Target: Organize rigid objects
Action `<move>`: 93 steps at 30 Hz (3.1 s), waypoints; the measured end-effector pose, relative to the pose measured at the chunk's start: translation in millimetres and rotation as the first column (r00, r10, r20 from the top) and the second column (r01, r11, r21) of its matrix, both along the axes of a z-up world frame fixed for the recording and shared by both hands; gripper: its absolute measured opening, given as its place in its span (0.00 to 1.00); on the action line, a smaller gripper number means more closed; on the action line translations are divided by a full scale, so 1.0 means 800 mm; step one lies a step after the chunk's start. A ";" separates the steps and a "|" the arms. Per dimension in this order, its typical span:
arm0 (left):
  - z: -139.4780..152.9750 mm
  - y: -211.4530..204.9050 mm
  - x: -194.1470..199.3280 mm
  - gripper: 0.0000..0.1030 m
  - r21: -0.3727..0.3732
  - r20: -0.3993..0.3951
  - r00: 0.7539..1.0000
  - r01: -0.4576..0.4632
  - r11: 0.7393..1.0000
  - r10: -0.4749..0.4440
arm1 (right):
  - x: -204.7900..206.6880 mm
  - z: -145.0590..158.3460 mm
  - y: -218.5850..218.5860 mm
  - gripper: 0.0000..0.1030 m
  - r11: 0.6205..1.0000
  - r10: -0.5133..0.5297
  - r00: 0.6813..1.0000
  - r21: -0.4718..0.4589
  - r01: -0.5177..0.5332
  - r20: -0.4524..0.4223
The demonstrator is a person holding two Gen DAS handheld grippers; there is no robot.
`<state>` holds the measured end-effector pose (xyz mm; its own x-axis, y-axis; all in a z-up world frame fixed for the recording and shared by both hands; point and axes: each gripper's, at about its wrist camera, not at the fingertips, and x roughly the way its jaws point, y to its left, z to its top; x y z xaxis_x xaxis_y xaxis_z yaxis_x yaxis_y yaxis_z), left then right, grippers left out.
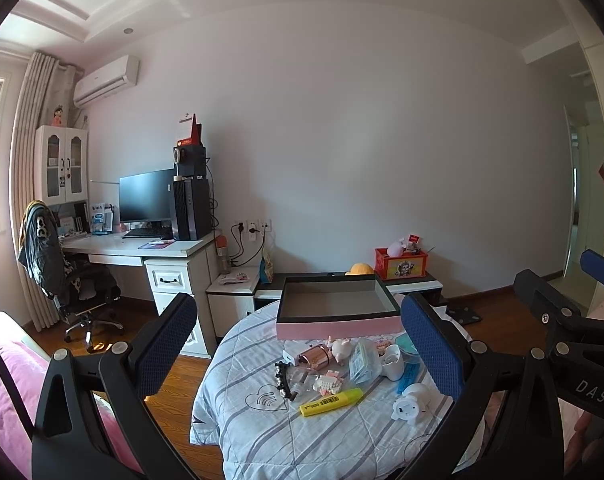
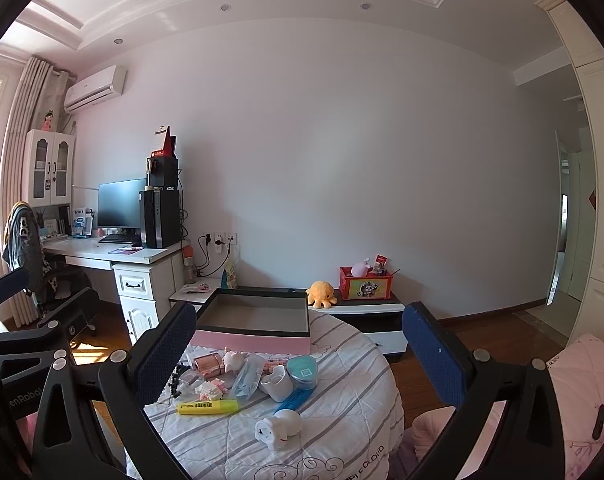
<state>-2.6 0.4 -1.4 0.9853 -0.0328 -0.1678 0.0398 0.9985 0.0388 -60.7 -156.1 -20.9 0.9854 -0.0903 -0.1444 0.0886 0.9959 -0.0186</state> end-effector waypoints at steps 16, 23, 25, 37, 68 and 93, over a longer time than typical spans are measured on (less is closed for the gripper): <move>0.000 0.002 -0.002 1.00 0.000 -0.001 1.000 0.005 1.000 -0.005 | 0.003 0.000 0.001 1.00 1.000 0.003 1.000 -0.003 -0.003 -0.008; 0.000 0.004 -0.003 1.00 -0.001 -0.001 1.000 0.006 1.000 -0.006 | 0.002 -0.001 0.002 1.00 1.000 0.005 1.000 -0.003 -0.005 -0.008; -0.001 0.004 -0.003 1.00 -0.002 -0.001 1.000 0.004 1.000 -0.004 | 0.003 0.000 0.001 1.00 1.000 0.005 1.000 -0.002 -0.005 -0.008; -0.008 0.004 0.012 1.00 -0.005 0.004 1.000 0.016 1.000 -0.016 | 0.014 -0.007 -0.003 1.00 1.000 0.004 1.000 0.013 -0.004 -0.015; -0.245 0.043 0.186 1.00 0.008 -0.501 0.864 0.061 0.998 -0.049 | 0.220 -0.269 -0.026 1.00 0.994 0.100 0.861 0.093 -0.061 -0.499; -0.265 -0.029 0.303 0.90 0.039 -0.574 0.815 0.127 0.991 -0.082 | 0.262 -0.286 -0.081 0.69 0.963 0.246 0.839 0.220 -0.155 -0.486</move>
